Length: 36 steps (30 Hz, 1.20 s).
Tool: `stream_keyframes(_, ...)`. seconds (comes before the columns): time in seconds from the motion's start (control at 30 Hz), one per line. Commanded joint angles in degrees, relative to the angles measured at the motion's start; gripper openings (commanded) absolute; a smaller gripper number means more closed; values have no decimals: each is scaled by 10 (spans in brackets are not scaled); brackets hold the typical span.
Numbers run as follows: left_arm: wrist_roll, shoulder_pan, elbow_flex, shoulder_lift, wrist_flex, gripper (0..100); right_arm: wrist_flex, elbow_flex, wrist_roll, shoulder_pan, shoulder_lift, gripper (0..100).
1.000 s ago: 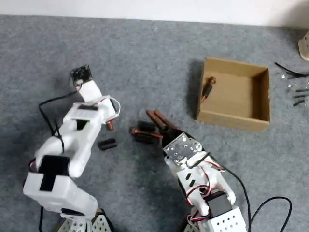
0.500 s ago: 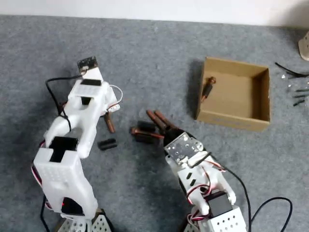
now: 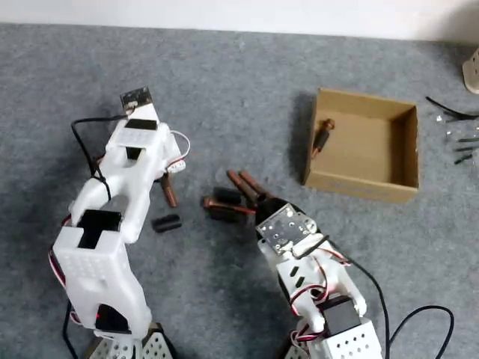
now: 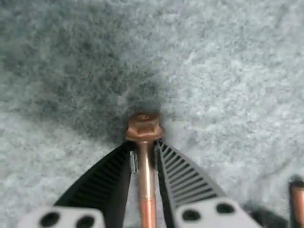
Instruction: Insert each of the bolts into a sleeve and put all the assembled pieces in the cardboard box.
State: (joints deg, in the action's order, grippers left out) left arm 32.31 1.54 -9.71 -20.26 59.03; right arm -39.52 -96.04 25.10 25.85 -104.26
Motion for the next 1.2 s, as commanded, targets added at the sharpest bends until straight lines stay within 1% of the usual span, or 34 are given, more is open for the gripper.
stream_keyframes(0.0,1,0,-26,87,11,5,20,-48,-1,-7,-11,5)
stream_keyframes(0.07,2,0,-63,139,10,5,20,-48,-1,-7,-11,5)
stream_keyframes(0.17,6,0,-128,226,-24,5,20,-48,-1,-6,-11,5)
stream_keyframes(0.3,36,-11,-245,356,-106,5,20,-48,-1,3,-11,5)
stream_keyframes(0.47,37,-75,-404,524,-221,5,20,-49,-1,10,-11,5)
stream_keyframes(0.53,36,-95,-451,589,-258,5,20,-49,-1,10,-11,5)
stream_keyframes(0.7,35,-112,-526,716,-331,5,20,-50,-1,10,-11,5)
stream_keyframes(0.8,35,-129,-553,749,-364,5,20,-50,-1,10,-11,5)
stream_keyframes(0.93,37,-170,-567,752,-429,5,21,-51,-1,10,-11,5)
stream_keyframes(1.03,37,-203,-596,752,-513,5,21,-51,-1,10,-11,5)
stream_keyframes(1.17,39,-232,-657,752,-648,5,33,-52,-1,10,-11,5)
